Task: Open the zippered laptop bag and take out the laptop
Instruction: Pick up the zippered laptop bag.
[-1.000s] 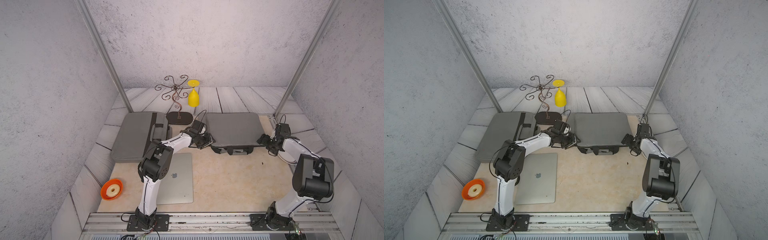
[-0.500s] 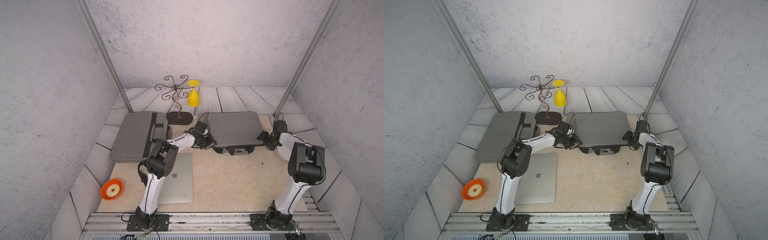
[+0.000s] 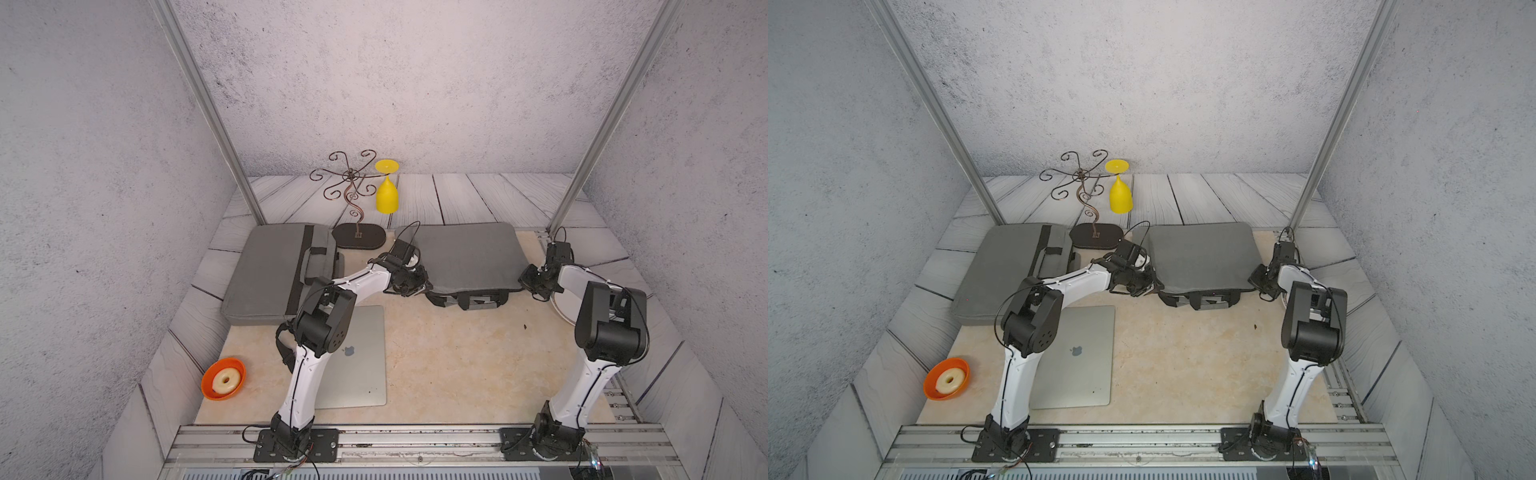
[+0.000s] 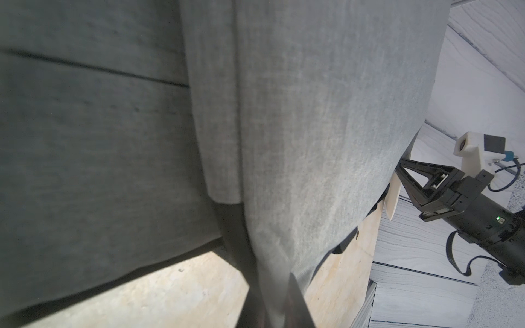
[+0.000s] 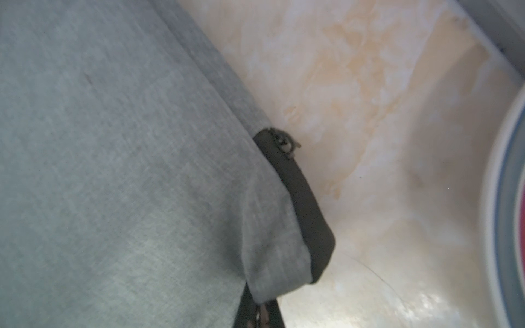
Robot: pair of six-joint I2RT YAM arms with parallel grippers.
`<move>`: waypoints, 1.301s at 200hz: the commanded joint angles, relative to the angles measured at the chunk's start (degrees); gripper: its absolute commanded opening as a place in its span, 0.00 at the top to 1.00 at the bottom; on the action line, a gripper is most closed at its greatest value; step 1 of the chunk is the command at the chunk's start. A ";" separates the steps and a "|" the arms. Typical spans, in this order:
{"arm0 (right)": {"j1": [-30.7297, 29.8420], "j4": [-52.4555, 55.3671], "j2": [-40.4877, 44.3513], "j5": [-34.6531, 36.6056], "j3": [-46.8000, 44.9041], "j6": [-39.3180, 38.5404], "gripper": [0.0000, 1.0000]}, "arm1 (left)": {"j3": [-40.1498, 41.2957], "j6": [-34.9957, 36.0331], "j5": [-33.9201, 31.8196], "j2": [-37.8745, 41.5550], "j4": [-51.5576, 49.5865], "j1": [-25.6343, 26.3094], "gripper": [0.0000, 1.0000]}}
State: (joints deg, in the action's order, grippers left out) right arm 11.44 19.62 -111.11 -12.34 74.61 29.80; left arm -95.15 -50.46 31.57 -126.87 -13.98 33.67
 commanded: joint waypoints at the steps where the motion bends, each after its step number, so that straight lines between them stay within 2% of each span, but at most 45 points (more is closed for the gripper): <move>1: -0.63 -0.44 -1.21 -1.72 -0.80 -2.01 1.00 | -2.06 3.62 1.14 1.27 -2.01 0.58 1.00; 56: -0.81 1.33 7.60 -5.98 -1.08 -2.11 1.00 | -6.81 11.57 -1.91 4.55 -10.05 0.26 1.00; 96: -2.22 1.68 14.92 -8.88 -6.03 -0.45 1.00 | -6.92 16.03 -3.97 7.96 -15.01 -0.91 1.00; 145: -5.51 3.02 22.22 -9.01 -10.71 0.77 1.00 | -3.37 17.72 -4.94 11.58 -16.44 -3.90 1.00; 194: -13.76 2.62 27.09 -8.20 -16.80 5.08 1.00 | 2.38 20.32 -5.89 15.77 -18.11 -7.66 1.00; 229: -19.01 0.98 28.20 -6.67 -20.89 8.06 1.00 | 7.20 22.52 -7.49 18.67 -19.50 -10.73 1.00; 260: -20.88 -0.68 27.07 -6.05 -22.71 8.22 1.00 | 11.41 23.30 -8.81 20.87 -19.12 -13.04 1.00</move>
State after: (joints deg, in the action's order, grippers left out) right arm -7.51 19.81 -85.06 -16.56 52.88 37.34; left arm -85.52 -29.08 23.29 -109.54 -34.57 21.85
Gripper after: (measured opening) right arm 0.047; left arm 0.113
